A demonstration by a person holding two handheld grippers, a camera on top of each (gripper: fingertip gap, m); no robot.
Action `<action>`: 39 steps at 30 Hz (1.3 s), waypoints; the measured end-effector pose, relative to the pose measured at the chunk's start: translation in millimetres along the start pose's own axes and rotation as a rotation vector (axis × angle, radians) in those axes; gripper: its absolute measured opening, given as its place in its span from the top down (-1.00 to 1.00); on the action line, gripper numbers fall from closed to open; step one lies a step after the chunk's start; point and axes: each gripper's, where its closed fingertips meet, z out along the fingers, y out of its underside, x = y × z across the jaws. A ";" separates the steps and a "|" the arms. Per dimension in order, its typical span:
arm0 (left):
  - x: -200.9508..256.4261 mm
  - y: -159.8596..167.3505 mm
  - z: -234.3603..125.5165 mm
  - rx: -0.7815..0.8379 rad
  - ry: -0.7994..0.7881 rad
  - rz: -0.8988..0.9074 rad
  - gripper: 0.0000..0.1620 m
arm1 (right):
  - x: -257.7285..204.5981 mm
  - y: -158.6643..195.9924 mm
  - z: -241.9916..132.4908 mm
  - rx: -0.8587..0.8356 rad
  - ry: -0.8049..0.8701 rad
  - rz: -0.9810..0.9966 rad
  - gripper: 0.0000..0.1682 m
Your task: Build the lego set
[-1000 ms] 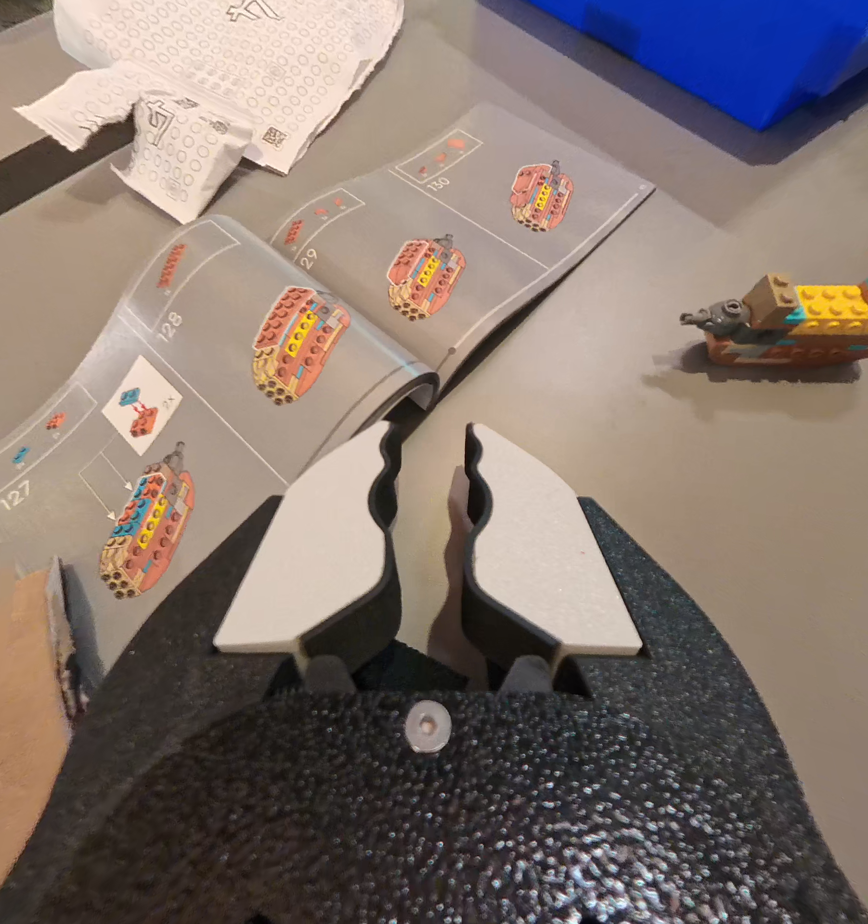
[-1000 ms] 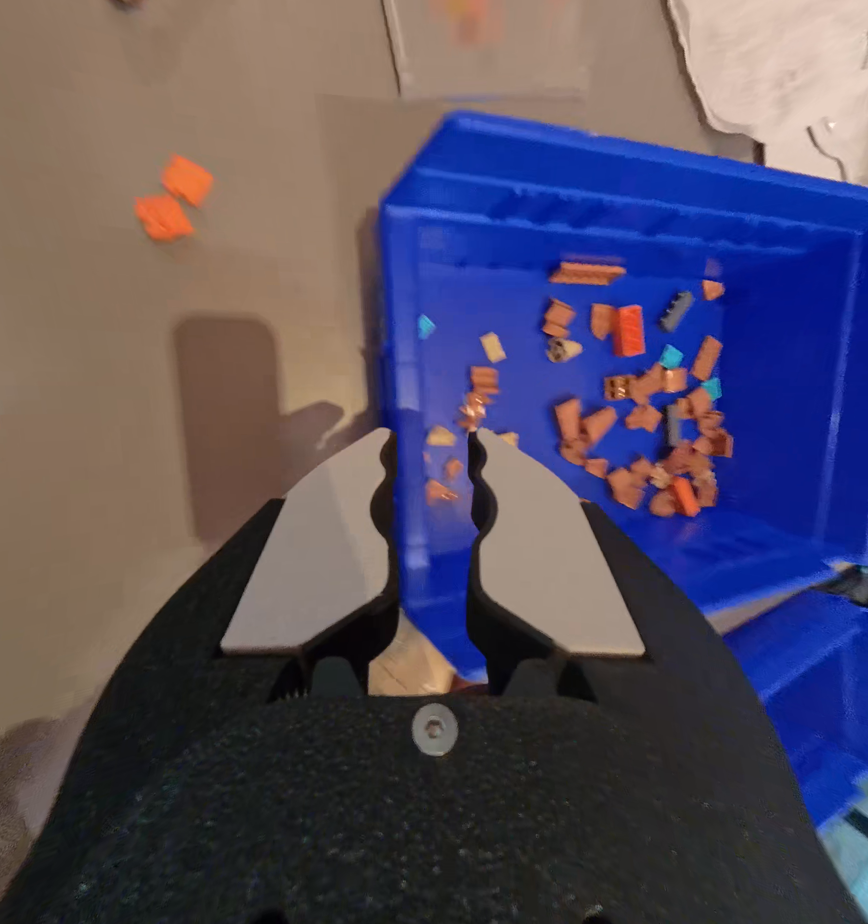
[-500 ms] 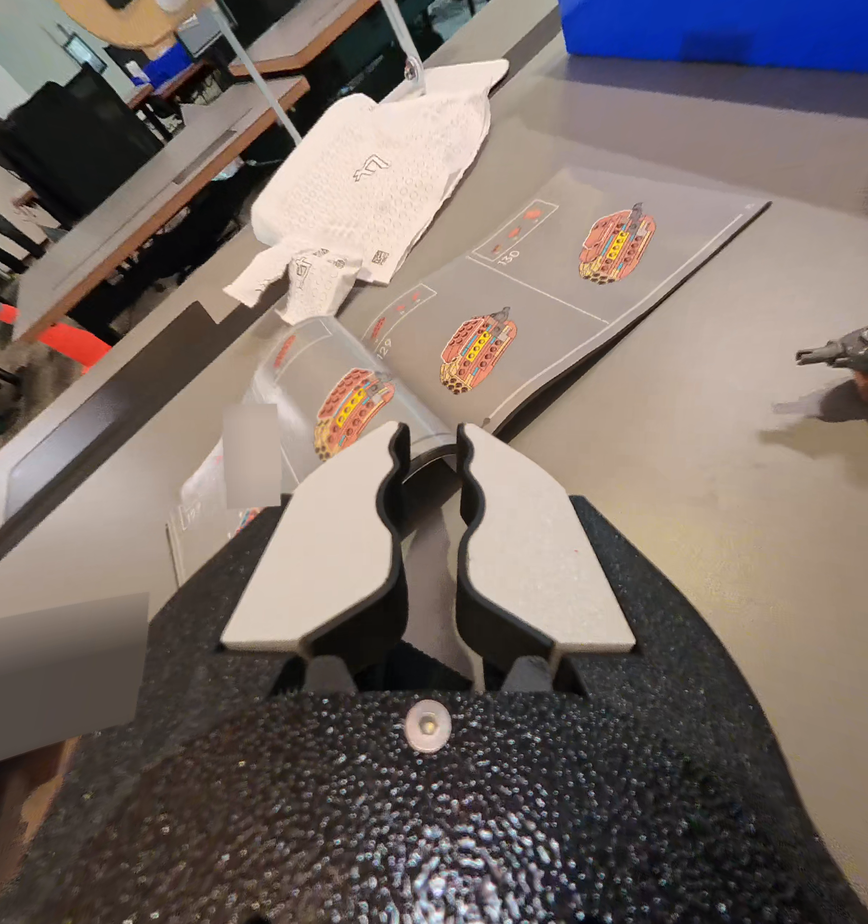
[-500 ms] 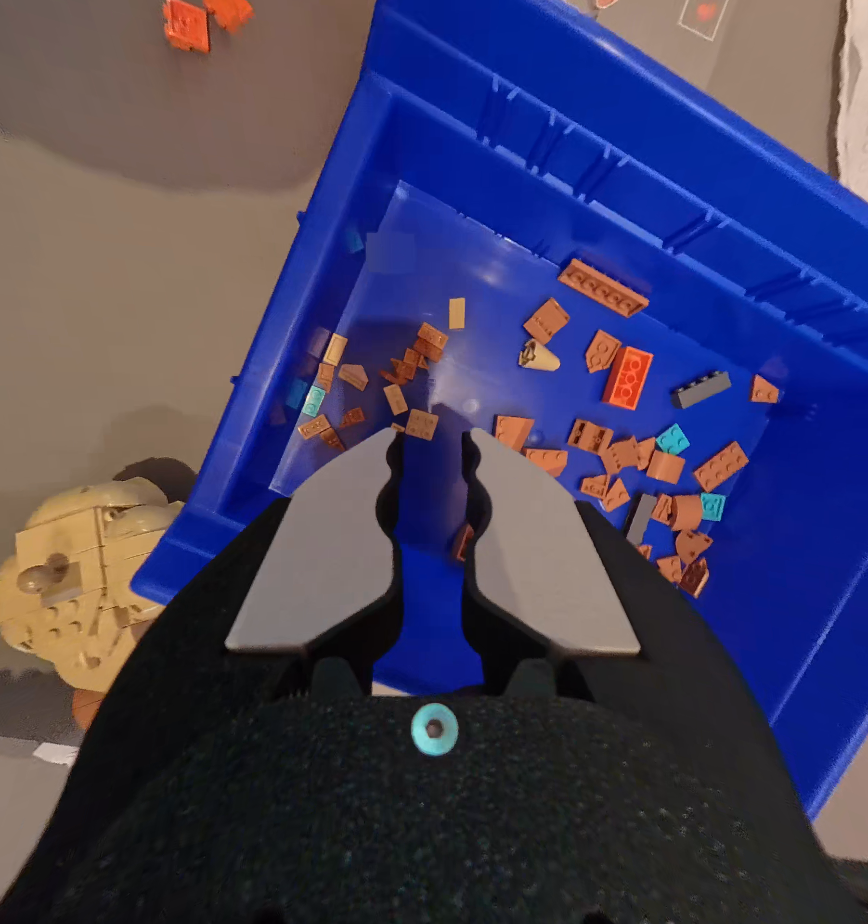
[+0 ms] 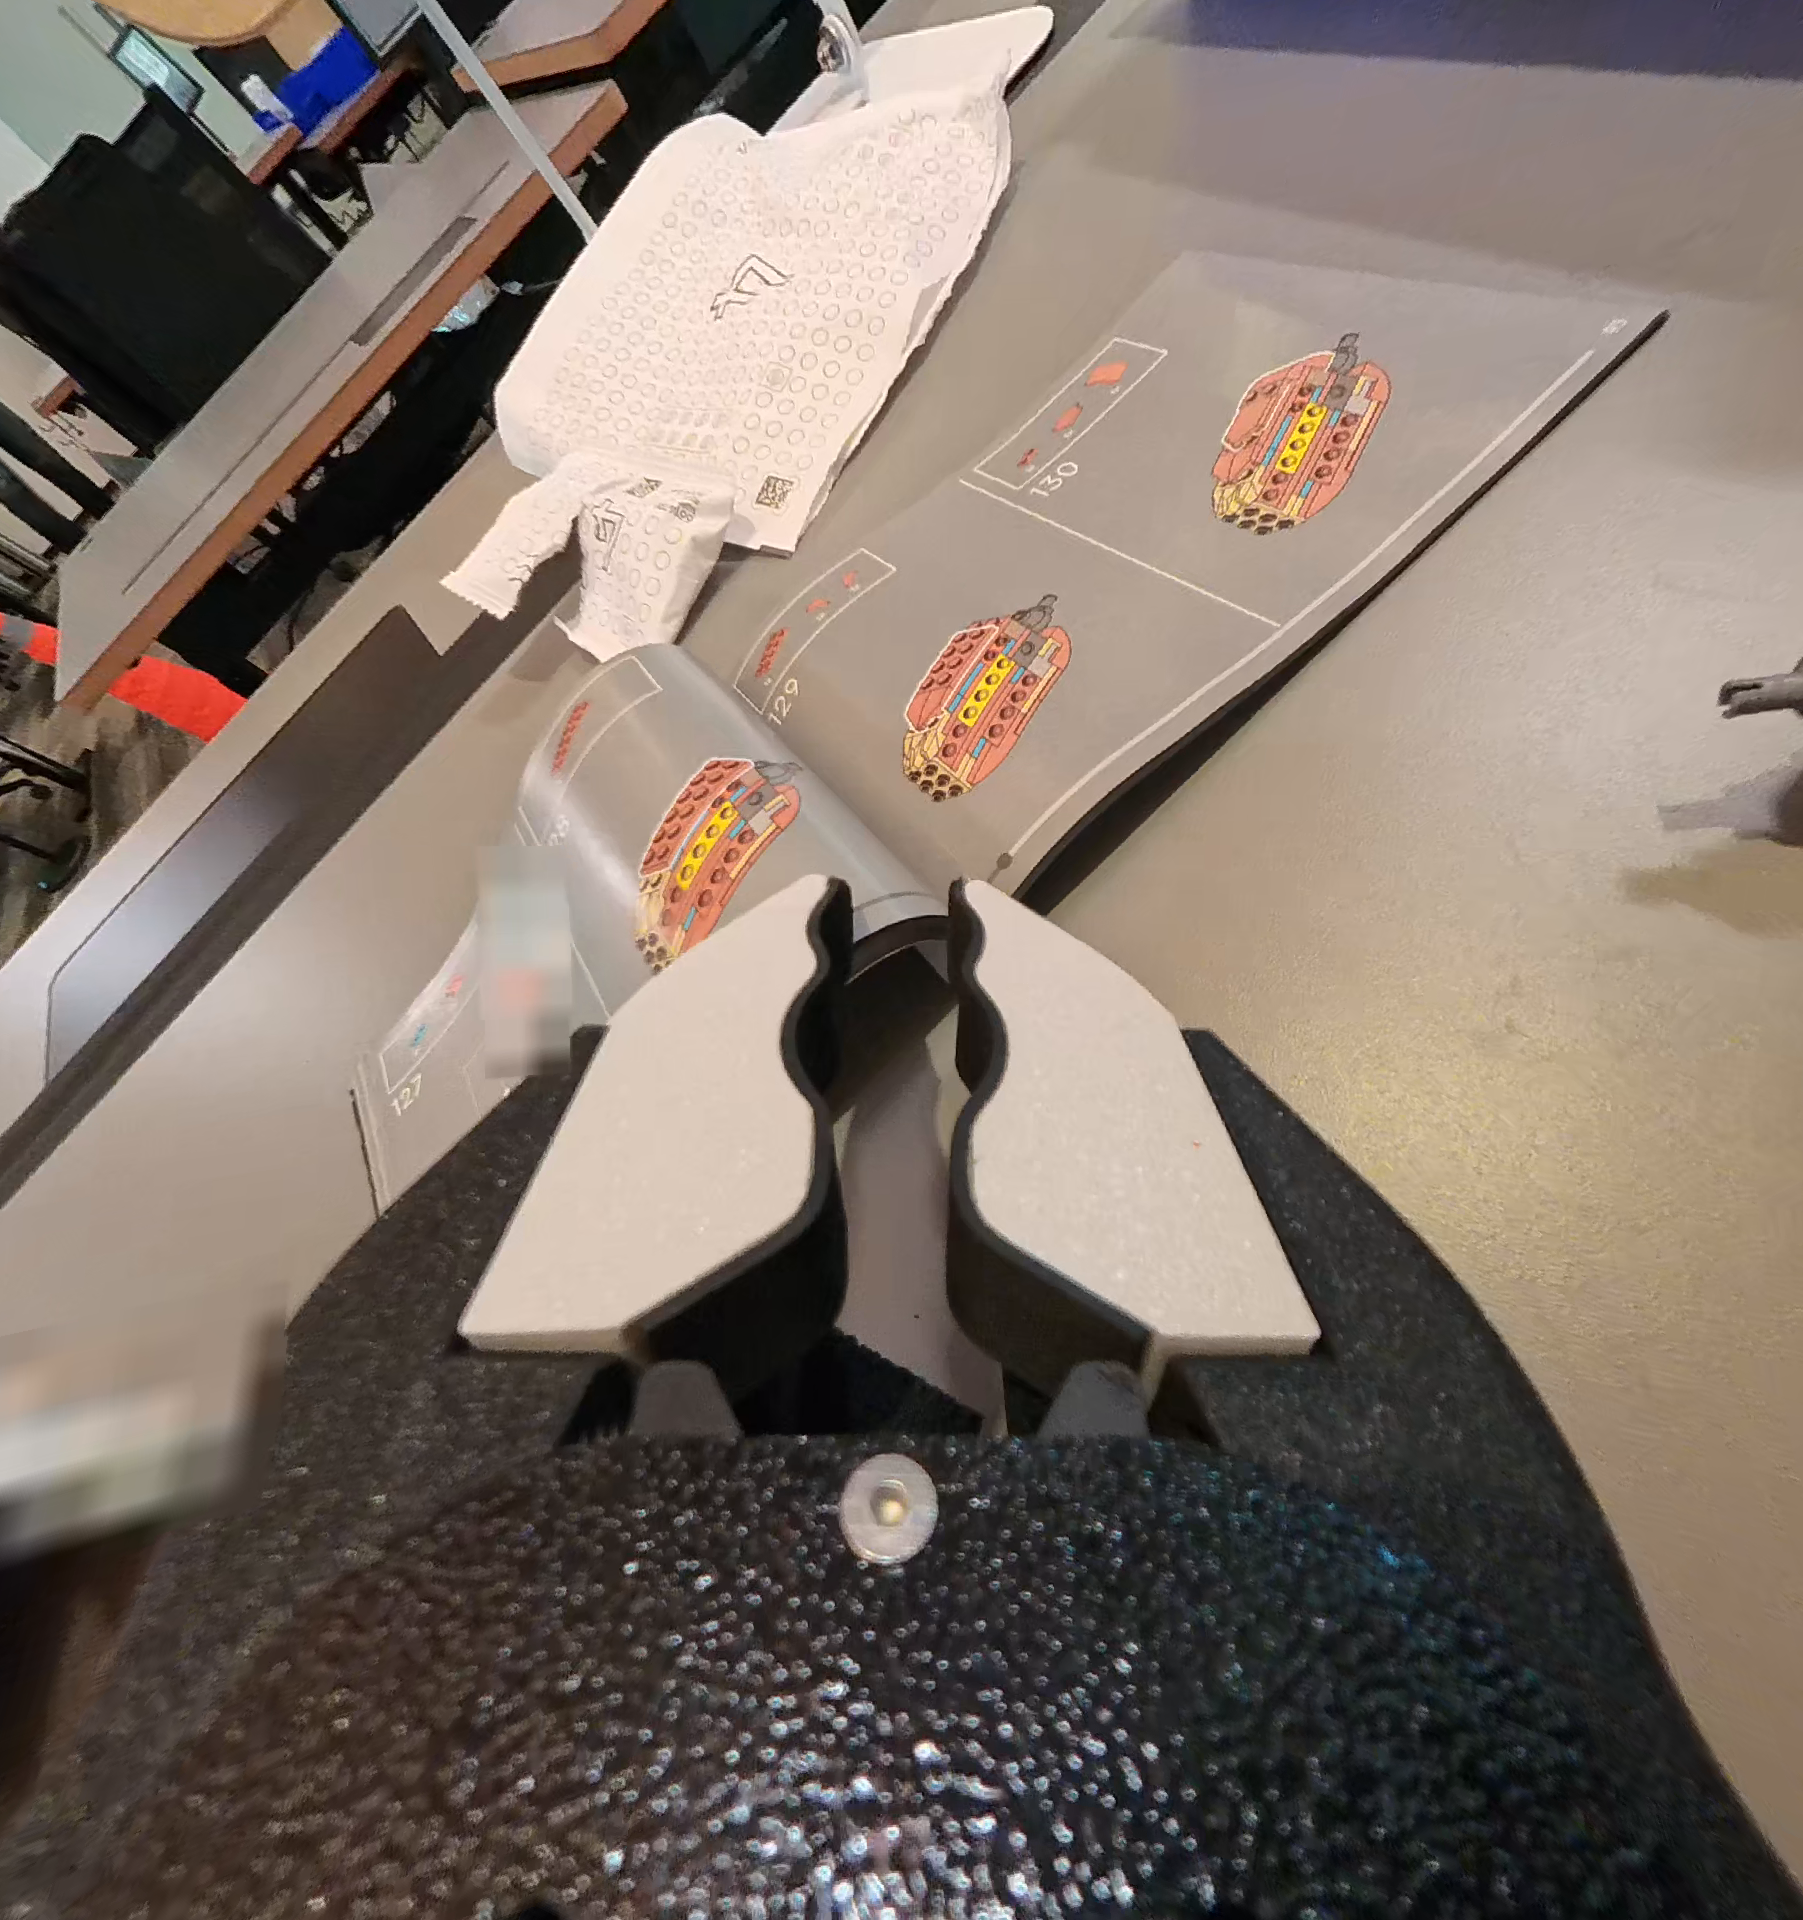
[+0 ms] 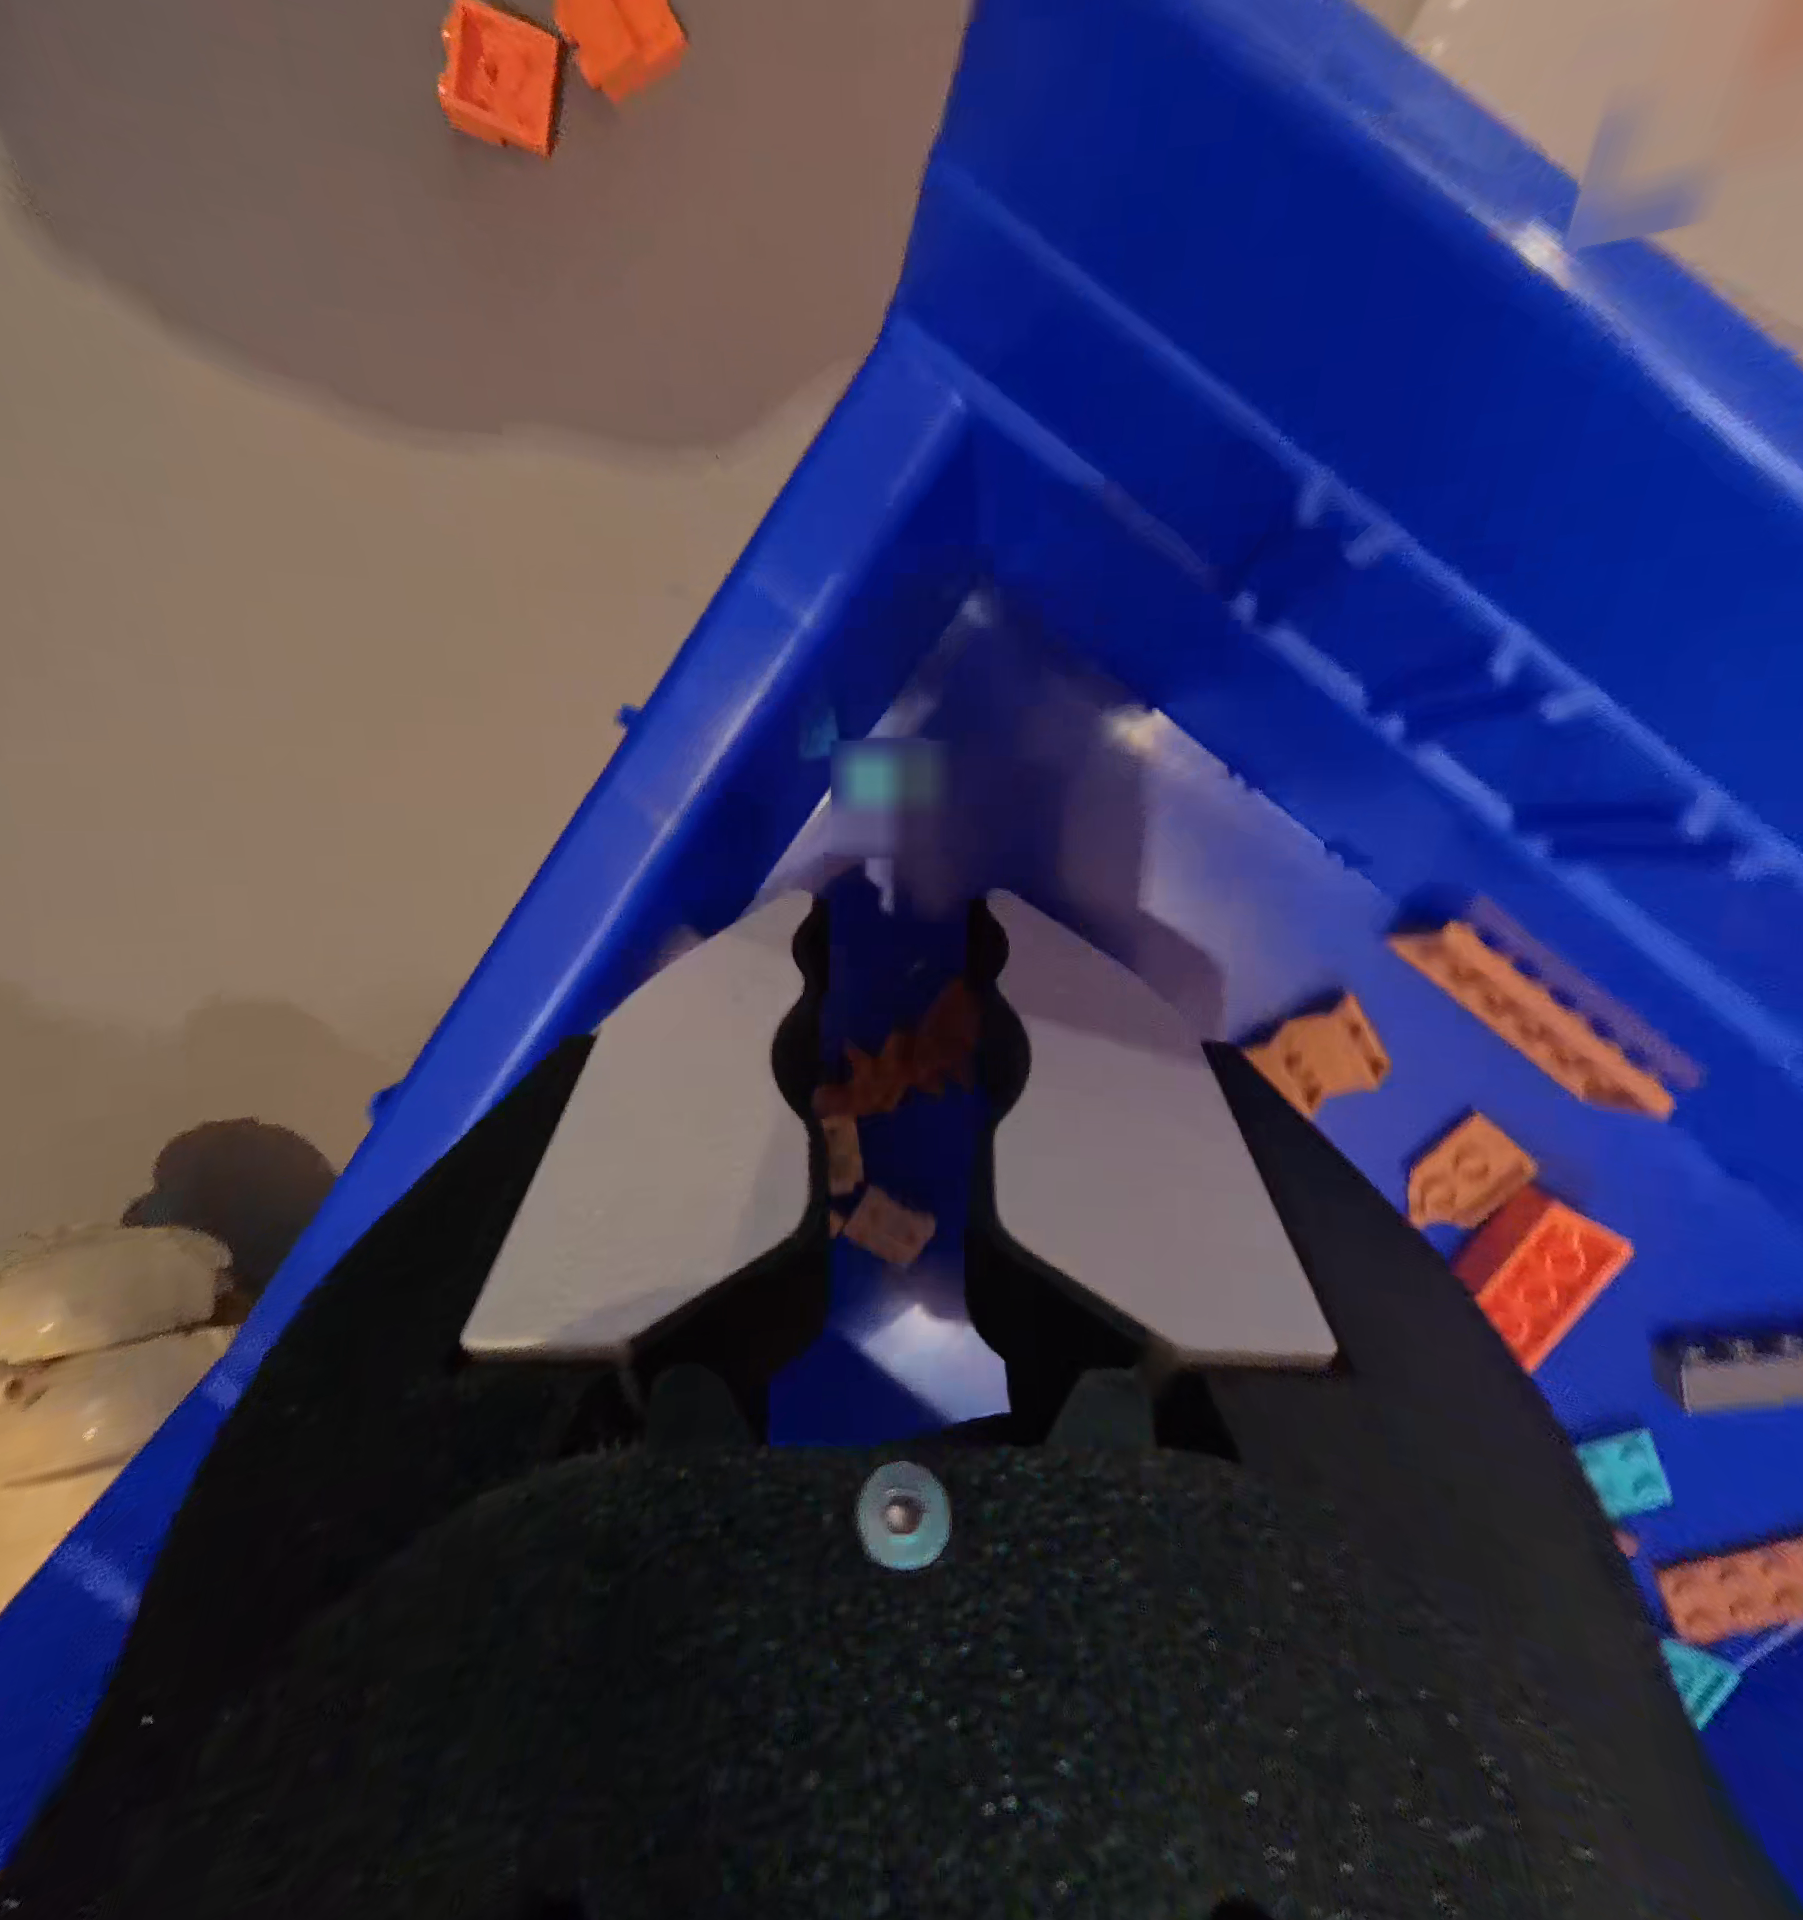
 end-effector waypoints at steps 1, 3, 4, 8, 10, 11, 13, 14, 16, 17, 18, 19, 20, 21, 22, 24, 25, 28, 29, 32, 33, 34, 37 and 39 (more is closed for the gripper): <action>0.7 0.3 0.1 -0.003 0.001 0.005 0.79 | -0.5 -3.2 4.5 0.003 -0.006 -0.017 0.69; 1.6 0.5 0.3 -0.005 0.000 0.014 0.79 | 1.0 -10.0 9.0 0.025 -0.003 -0.038 0.69; 2.0 0.4 0.2 -0.005 0.002 0.017 0.79 | 3.0 -13.2 10.3 0.039 0.007 -0.050 0.69; 1.0 0.5 0.1 -0.005 0.004 0.005 0.79 | 4.9 -18.9 17.3 0.067 0.003 -0.079 0.77; -0.6 0.0 -0.5 -0.001 -0.002 -0.004 0.79 | 3.7 -19.5 18.8 0.071 -0.017 -0.070 0.80; -1.2 -0.2 -0.8 0.002 -0.005 -0.007 0.79 | 2.8 -19.8 19.3 0.073 -0.023 -0.068 0.83; -1.8 -0.4 -1.0 0.003 -0.009 -0.010 0.79 | 1.1 -19.2 19.2 0.065 -0.029 -0.046 0.88; -1.9 -0.4 -1.1 0.003 -0.009 -0.011 0.79 | 0.9 -17.3 18.2 0.049 -0.021 -0.040 0.89; -2.0 -0.2 -1.0 0.001 -0.011 -0.012 0.79 | 5.7 -11.1 9.5 0.006 0.062 -0.021 0.88; -1.9 -0.1 -1.0 0.000 -0.011 -0.012 0.79 | 7.6 -11.7 -0.5 0.015 0.113 0.006 0.88; -2.0 -0.1 -1.0 -0.001 -0.013 -0.013 0.79 | 7.2 -16.7 -13.1 0.054 0.158 0.046 0.89; -2.2 0.0 -0.9 -0.003 -0.014 -0.014 0.79 | 4.1 -23.9 -26.9 0.108 0.197 0.083 0.89; -2.4 0.2 -0.7 -0.006 -0.016 -0.017 0.79 | -0.8 -31.4 -40.7 0.159 0.239 0.110 0.90; -2.9 0.6 -0.4 -0.009 -0.018 -0.022 0.80 | -7.6 -38.5 -52.1 0.202 0.278 0.132 0.90; -3.5 0.9 0.0 -0.014 -0.021 -0.029 0.79 | -17.4 -45.2 -59.1 0.231 0.299 0.152 0.90; -5.1 2.4 0.9 -0.028 -0.029 -0.046 0.79 | -40.2 -59.0 -58.0 0.273 0.299 0.186 0.90; -5.4 2.9 1.0 -0.034 -0.032 -0.055 0.79 | -50.0 -65.8 -51.1 0.291 0.292 0.202 0.89; -3.5 2.5 -0.3 -0.038 -0.030 -0.072 0.80 | -72.0 -79.7 -16.6 0.300 0.258 0.268 0.89; -2.0 2.1 -0.7 -0.040 -0.027 -0.078 0.80 | -76.2 -81.6 -3.9 0.284 0.256 0.288 0.89; 1.7 2.5 -1.3 -0.049 -0.023 -0.072 0.79 | -83.7 -87.4 28.2 0.245 0.245 0.328 0.89; 2.5 3.0 -1.2 -0.053 -0.026 -0.063 0.80 | -82.4 -87.6 36.2 0.230 0.257 0.342 0.89; 3.4 3.3 -1.2 -0.056 -0.027 -0.052 0.79 | -80.3 -87.4 43.0 0.218 0.269 0.357 0.89; 5.9 3.6 -1.2 -0.060 -0.027 -0.029 0.79 | -76.0 -88.7 58.4 0.210 0.286 0.376 0.87; 6.1 3.6 -1.2 -0.060 -0.027 -0.026 0.79 | -73.2 -92.4 59.8 0.231 0.292 0.405 0.86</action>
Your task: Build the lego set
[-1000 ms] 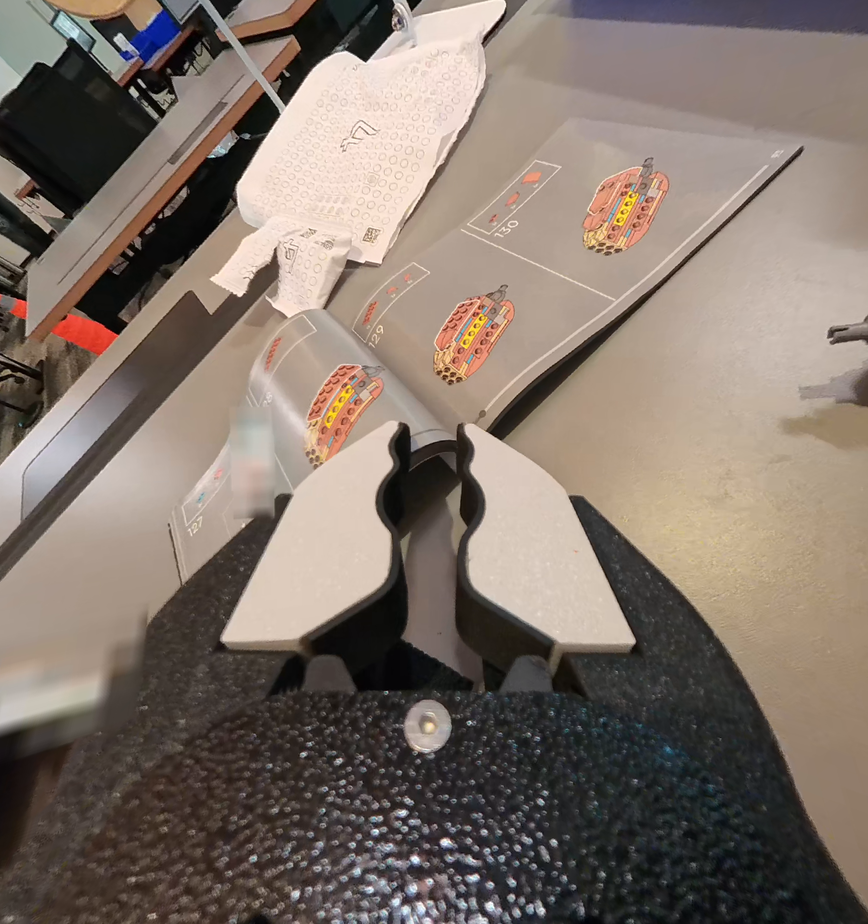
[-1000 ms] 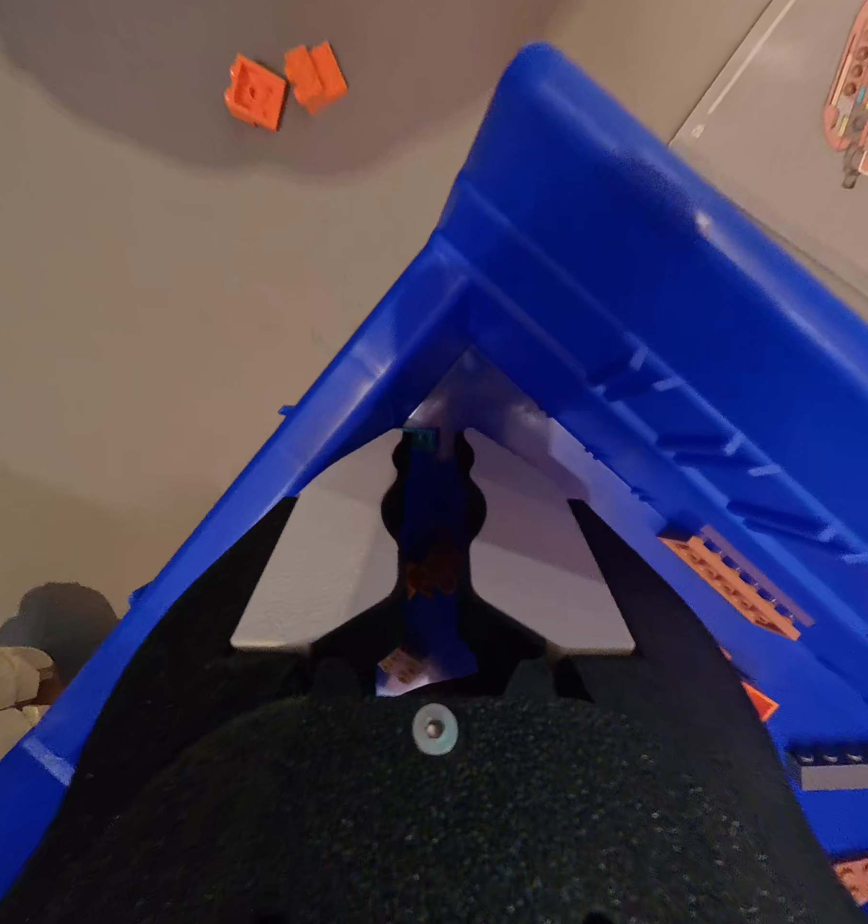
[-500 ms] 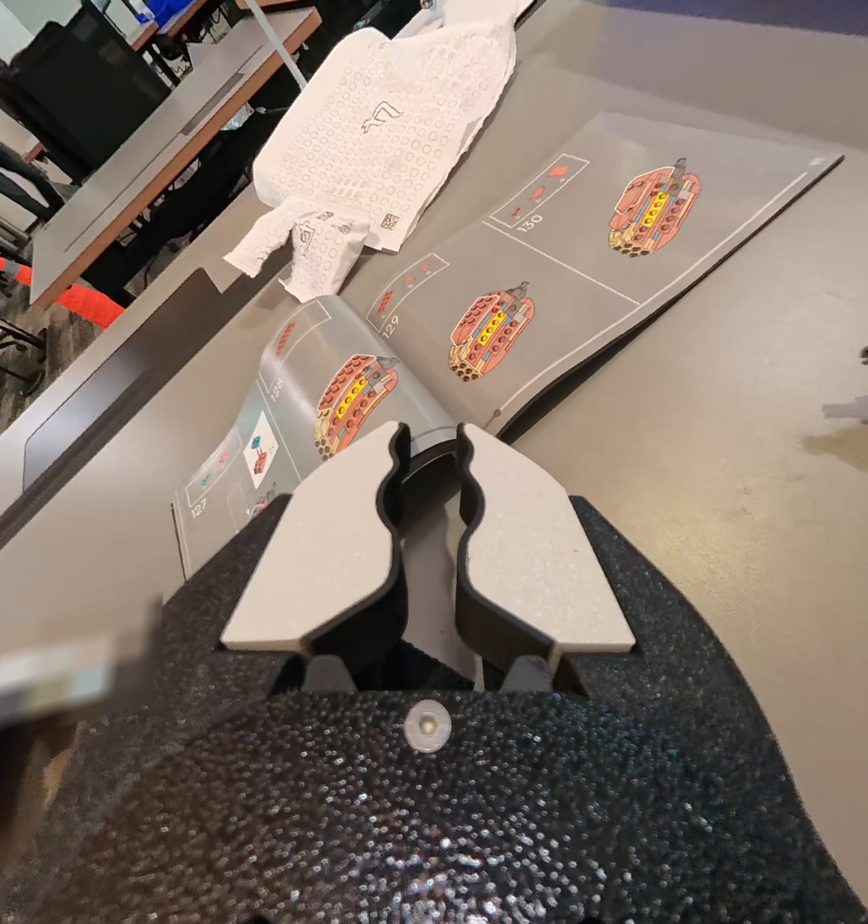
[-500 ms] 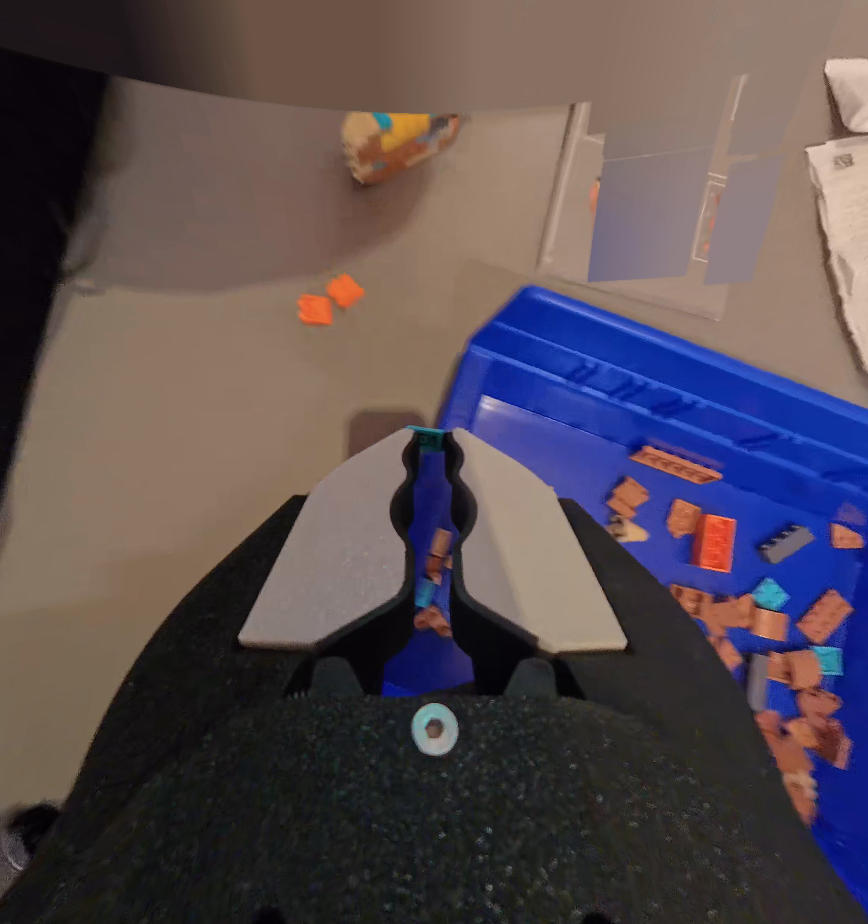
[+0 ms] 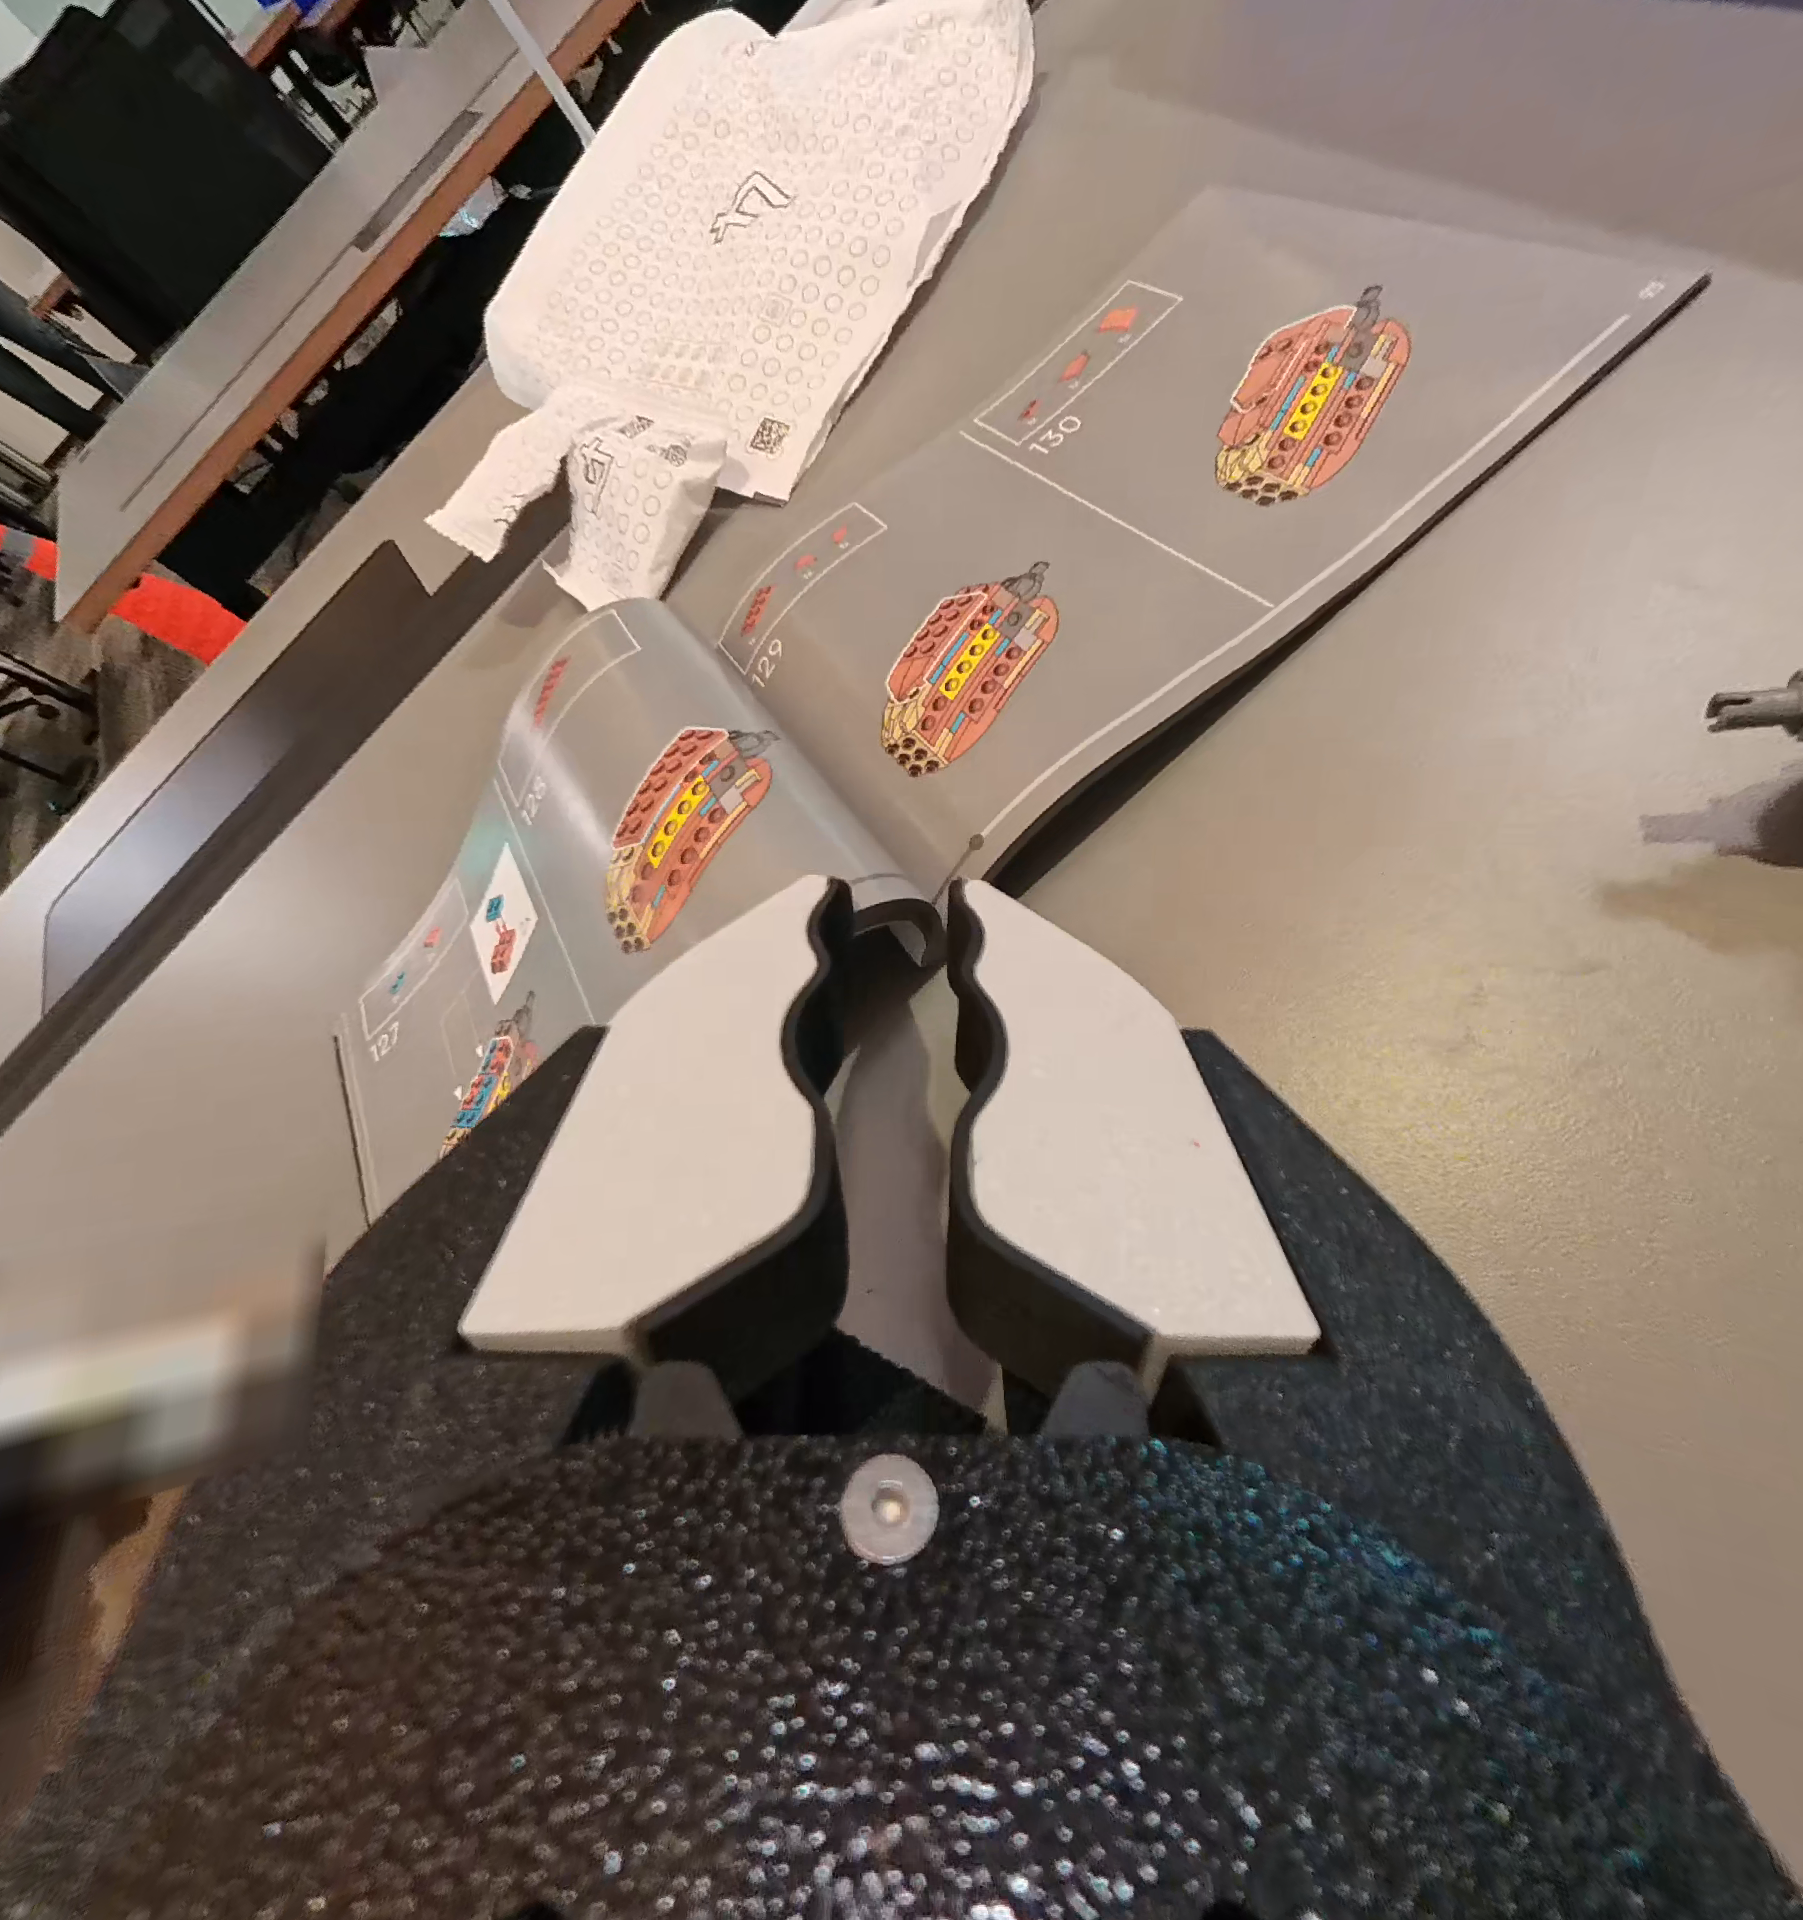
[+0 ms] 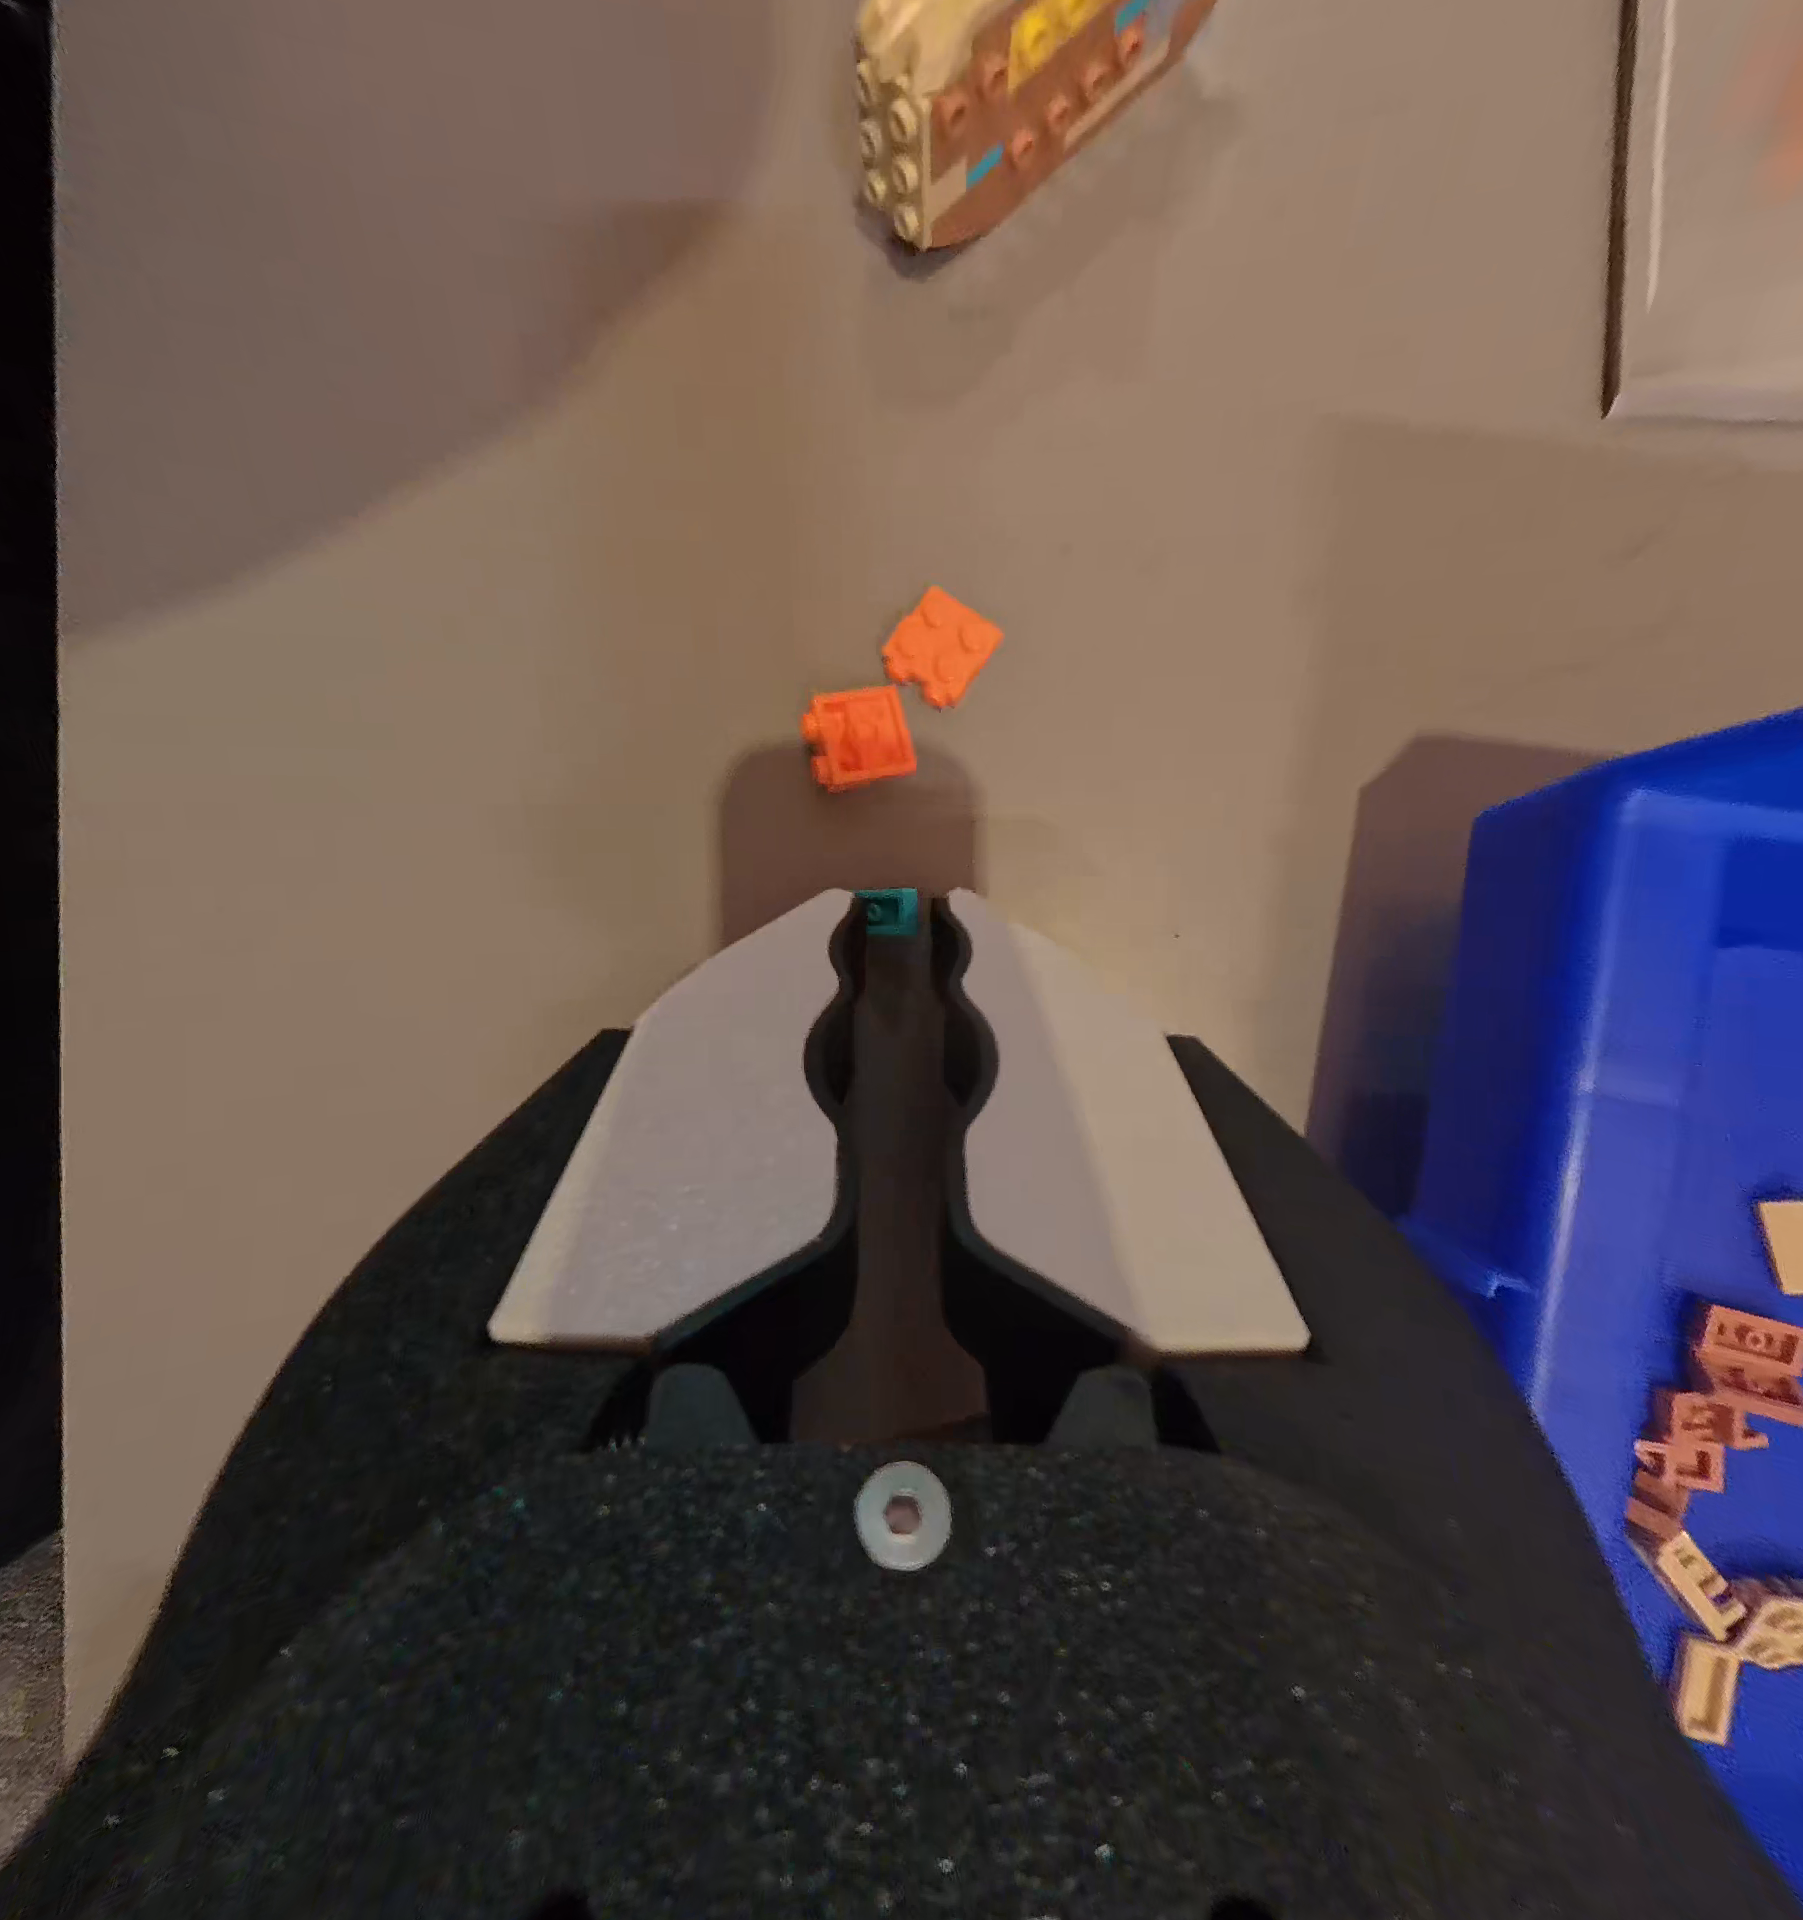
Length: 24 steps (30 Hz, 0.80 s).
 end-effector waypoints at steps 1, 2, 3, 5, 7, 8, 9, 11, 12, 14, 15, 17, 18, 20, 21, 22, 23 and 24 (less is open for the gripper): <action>0.0 0.0 -0.1 0.000 0.000 -0.001 0.79 | 2.0 0.1 -0.5 -0.008 0.014 0.008 0.82; -0.1 0.0 -0.2 0.000 0.000 -0.002 0.79 | 5.1 1.1 -2.4 -0.018 0.036 0.009 0.73; 0.0 0.2 -0.3 0.000 0.001 -0.003 0.79 | 6.7 1.4 -6.1 -0.020 0.047 0.006 0.65; 0.3 0.5 -0.6 -0.002 0.003 -0.005 0.79 | 9.2 -0.7 -21.2 -0.006 0.052 0.009 0.58; 0.7 0.8 -0.7 -0.004 0.005 -0.005 0.79 | 16.8 -6.0 -47.1 0.023 0.070 0.017 0.54; 0.8 0.9 -0.8 -0.004 0.005 -0.005 0.79 | 23.3 -9.2 -63.8 0.042 0.089 0.016 0.54; 0.8 0.9 -0.6 -0.005 0.007 -0.005 0.79 | 31.6 -11.5 -82.1 0.056 0.115 0.010 0.54; 0.9 1.2 -0.2 -0.006 0.009 -0.006 0.79 | 53.9 -10.5 -119.0 0.053 0.193 -0.019 0.55; 0.8 1.2 0.1 -0.007 0.009 -0.005 0.79 | 67.7 -6.1 -135.7 0.030 0.241 -0.039 0.56; 0.7 1.2 0.7 -0.008 0.009 -0.003 0.79 | 97.7 11.1 -161.4 -0.066 0.331 -0.078 0.55; 0.5 1.3 1.0 -0.009 0.009 -0.002 0.79 | 111.6 22.7 -169.8 -0.129 0.359 -0.096 0.56; 0.0 1.5 1.7 -0.011 0.007 0.000 0.79 | 130.5 47.6 -175.2 -0.256 0.351 -0.138 0.58; -0.3 1.6 2.0 -0.012 0.006 0.001 0.79 | 135.6 61.2 -173.6 -0.329 0.321 -0.175 0.58; -1.1 2.0 2.8 -0.015 0.003 0.000 0.79 | 133.3 83.1 -163.5 -0.435 0.199 -0.287 0.71; -1.7 2.3 3.3 -0.018 0.001 -0.002 0.80 | 127.3 88.0 -156.3 -0.452 0.120 -0.341 0.74; -2.3 2.7 3.9 -0.022 -0.002 -0.003 0.80 | 119.8 87.6 -150.1 -0.452 0.038 -0.368 0.88; -3.0 3.1 4.6 -0.025 -0.005 -0.005 0.80 | 114.8 78.9 -144.4 -0.416 -0.016 -0.366 0.84; -3.4 3.4 5.0 -0.028 -0.006 -0.006 0.80 | 111.0 70.8 -139.6 -0.395 -0.060 -0.375 0.85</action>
